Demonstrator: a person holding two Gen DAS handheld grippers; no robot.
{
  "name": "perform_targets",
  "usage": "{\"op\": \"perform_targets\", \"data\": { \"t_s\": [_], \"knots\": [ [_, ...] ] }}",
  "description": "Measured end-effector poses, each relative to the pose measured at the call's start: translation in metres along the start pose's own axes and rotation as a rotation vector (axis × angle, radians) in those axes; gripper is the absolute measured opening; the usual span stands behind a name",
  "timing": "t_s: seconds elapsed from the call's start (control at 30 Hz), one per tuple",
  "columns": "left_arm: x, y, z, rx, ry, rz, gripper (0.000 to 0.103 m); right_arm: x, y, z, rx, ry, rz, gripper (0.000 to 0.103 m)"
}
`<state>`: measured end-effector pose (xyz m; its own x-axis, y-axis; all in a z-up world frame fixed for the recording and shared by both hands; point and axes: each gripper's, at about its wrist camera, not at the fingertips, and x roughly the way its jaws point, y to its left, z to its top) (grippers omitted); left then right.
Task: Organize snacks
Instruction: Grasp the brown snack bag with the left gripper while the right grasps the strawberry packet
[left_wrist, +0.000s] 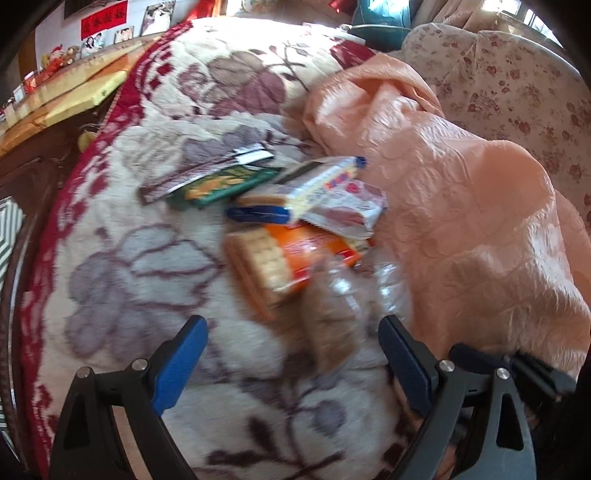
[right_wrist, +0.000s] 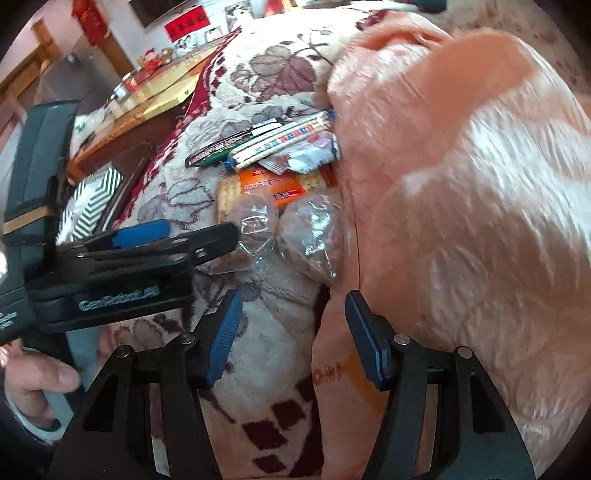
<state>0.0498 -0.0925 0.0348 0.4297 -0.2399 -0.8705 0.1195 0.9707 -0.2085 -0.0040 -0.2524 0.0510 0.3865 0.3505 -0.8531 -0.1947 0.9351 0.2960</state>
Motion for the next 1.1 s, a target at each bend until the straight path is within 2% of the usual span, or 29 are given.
{"op": "perform_targets", "data": {
  "t_s": [0.17,0.23,0.3,0.33,0.4,0.43,0.6,0.77,0.93,1.1],
  "knots": [
    [0.016,-0.028,0.006,0.034,0.039,-0.039,0.095,-0.002,-0.001,-0.003,0.008,0.001,0.006,0.058],
    [0.022,-0.034,0.008,0.045,0.05,-0.03,0.095,0.0,0.0,-0.004,0.005,0.012,0.005,0.058],
    [0.027,-0.04,0.009,0.052,0.053,-0.038,0.091,-0.002,0.0,-0.006,0.004,0.013,0.011,0.058],
    [0.03,-0.042,0.01,0.057,0.059,-0.046,0.08,-0.001,-0.001,-0.006,0.008,0.012,0.016,0.058],
    [0.035,-0.045,0.008,0.072,0.076,-0.043,0.063,-0.001,-0.003,-0.005,0.022,0.009,0.028,0.058],
    [0.035,-0.044,0.006,0.07,0.07,-0.067,0.056,-0.001,-0.004,-0.005,0.027,0.01,0.031,0.058],
    [0.019,-0.027,0.002,0.034,0.04,-0.116,0.029,0.0,-0.001,-0.006,0.018,0.017,0.039,0.058],
    [-0.006,-0.003,-0.004,0.025,-0.014,-0.089,0.026,-0.001,0.005,-0.003,-0.008,-0.002,0.059,0.058],
    [-0.021,0.021,-0.012,-0.005,-0.03,-0.091,0.025,0.003,0.008,-0.002,-0.018,0.008,0.042,0.058],
    [-0.039,0.047,-0.027,-0.022,-0.034,-0.074,0.025,0.001,0.006,0.006,0.006,-0.019,0.059,0.058]
  ]
}}
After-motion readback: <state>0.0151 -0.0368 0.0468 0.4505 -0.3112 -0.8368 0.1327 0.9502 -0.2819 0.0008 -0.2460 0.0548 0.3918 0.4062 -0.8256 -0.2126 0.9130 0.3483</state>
